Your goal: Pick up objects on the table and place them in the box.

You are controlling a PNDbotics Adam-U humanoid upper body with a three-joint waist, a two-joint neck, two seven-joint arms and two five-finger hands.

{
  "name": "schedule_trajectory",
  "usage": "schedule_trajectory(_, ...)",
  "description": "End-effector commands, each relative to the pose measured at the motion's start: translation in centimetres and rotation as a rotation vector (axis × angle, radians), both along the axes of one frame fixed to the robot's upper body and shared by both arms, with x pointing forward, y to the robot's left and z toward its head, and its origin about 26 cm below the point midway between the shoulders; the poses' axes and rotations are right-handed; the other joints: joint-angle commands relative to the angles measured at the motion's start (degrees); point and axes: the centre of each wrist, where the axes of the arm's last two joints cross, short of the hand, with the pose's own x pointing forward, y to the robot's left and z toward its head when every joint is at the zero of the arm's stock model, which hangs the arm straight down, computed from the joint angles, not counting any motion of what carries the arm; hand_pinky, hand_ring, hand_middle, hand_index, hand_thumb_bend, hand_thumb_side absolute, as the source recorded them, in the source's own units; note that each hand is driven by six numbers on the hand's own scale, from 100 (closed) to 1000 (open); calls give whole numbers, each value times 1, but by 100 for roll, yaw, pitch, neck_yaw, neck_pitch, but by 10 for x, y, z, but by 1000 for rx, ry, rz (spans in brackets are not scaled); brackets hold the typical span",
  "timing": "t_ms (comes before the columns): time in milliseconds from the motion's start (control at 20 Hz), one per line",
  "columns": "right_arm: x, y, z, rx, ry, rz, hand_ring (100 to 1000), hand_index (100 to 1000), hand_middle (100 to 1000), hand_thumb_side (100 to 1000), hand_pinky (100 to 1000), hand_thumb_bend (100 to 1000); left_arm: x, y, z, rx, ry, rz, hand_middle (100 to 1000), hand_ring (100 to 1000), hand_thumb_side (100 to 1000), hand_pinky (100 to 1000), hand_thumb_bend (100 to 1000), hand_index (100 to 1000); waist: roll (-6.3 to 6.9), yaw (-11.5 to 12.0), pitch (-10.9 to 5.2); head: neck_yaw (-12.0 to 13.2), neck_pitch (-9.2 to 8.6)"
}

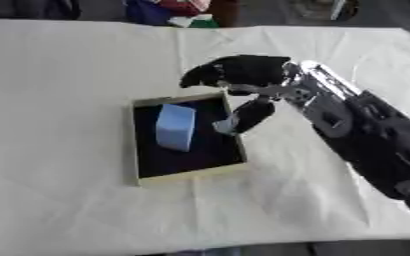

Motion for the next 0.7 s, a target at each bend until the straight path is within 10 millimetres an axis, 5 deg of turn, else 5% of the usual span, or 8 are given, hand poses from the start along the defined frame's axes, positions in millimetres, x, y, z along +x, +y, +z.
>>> schedule_trajectory(50,-11,-7,31,73,-44,-5,895,1000,898,687,844,100,-2,2,8,-2,-33,7,465,423,763,707,459,658,24,-20,-78,60,15)
schedule_trajectory(150,-14,-7,35,91,-34,-4,895,1000,898,687,844,100,-2,3,8,-2,-33,7,465,423,763,707,459,658,25,-29,-77,67,14)
schedule_trajectory(200,-17,-12,43,182,-76,-15,858,996,816,517,729,100,-2,4,6,-1,-22,14,464,421,765,708,457,656,49,-144,-59,173,-3)
schedule_trajectory(350,-30,-19,58,396,-165,-18,854,991,805,476,718,100,-1,6,0,6,4,30,468,425,767,711,454,657,95,-351,-23,329,-32)
schedule_trajectory(700,-46,-18,64,574,-254,17,853,968,782,426,690,100,3,11,-9,2,56,72,498,457,774,728,447,667,147,-603,43,548,-62)
